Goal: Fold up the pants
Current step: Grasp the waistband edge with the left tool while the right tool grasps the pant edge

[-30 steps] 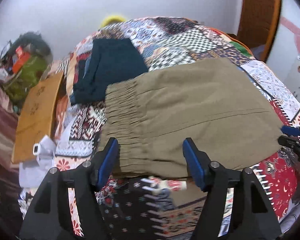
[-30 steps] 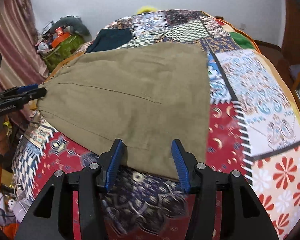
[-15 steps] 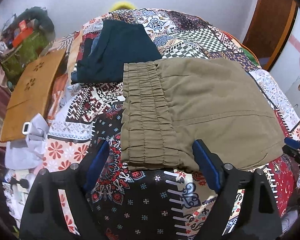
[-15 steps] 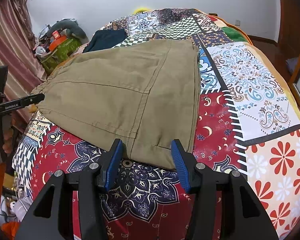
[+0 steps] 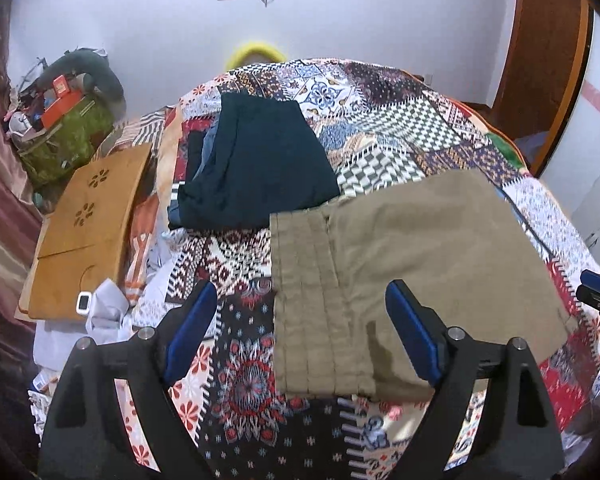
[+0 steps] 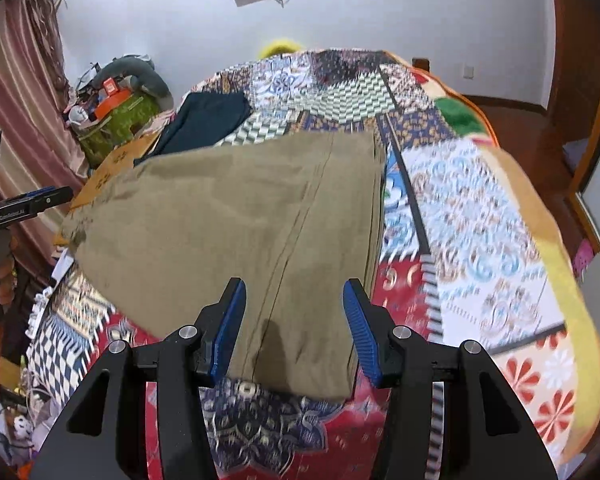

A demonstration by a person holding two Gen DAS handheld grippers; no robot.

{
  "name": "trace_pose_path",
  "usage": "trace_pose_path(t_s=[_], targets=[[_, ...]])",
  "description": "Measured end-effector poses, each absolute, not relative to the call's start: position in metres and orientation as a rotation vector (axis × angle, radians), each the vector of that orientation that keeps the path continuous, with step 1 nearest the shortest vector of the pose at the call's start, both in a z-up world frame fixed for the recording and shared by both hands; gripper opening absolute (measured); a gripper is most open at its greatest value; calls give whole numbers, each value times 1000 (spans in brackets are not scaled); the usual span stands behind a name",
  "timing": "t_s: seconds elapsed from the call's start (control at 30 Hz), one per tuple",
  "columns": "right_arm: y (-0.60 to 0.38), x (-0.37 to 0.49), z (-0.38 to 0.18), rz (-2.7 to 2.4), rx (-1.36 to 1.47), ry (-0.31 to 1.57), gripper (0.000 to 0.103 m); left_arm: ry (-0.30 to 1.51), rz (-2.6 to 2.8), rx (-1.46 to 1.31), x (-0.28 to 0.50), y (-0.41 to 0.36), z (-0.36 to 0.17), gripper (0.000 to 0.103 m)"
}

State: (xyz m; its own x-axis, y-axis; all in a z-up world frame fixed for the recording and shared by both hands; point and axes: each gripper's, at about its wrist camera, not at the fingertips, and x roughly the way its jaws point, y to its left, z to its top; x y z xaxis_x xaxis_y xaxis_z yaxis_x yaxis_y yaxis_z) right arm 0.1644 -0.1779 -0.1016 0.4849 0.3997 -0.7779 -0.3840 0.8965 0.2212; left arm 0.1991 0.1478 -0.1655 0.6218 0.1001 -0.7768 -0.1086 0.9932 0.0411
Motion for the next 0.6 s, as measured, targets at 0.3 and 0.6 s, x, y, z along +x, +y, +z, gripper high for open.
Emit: trace_pose_path(t_s=[0.3,0.6], targets=[[-175,208,-87,466,-21,887,47,902,128,-35,242,163,-158,87],[-169,269,-96,424,-69,882,59,991,118,-115,292,187,-181,87]])
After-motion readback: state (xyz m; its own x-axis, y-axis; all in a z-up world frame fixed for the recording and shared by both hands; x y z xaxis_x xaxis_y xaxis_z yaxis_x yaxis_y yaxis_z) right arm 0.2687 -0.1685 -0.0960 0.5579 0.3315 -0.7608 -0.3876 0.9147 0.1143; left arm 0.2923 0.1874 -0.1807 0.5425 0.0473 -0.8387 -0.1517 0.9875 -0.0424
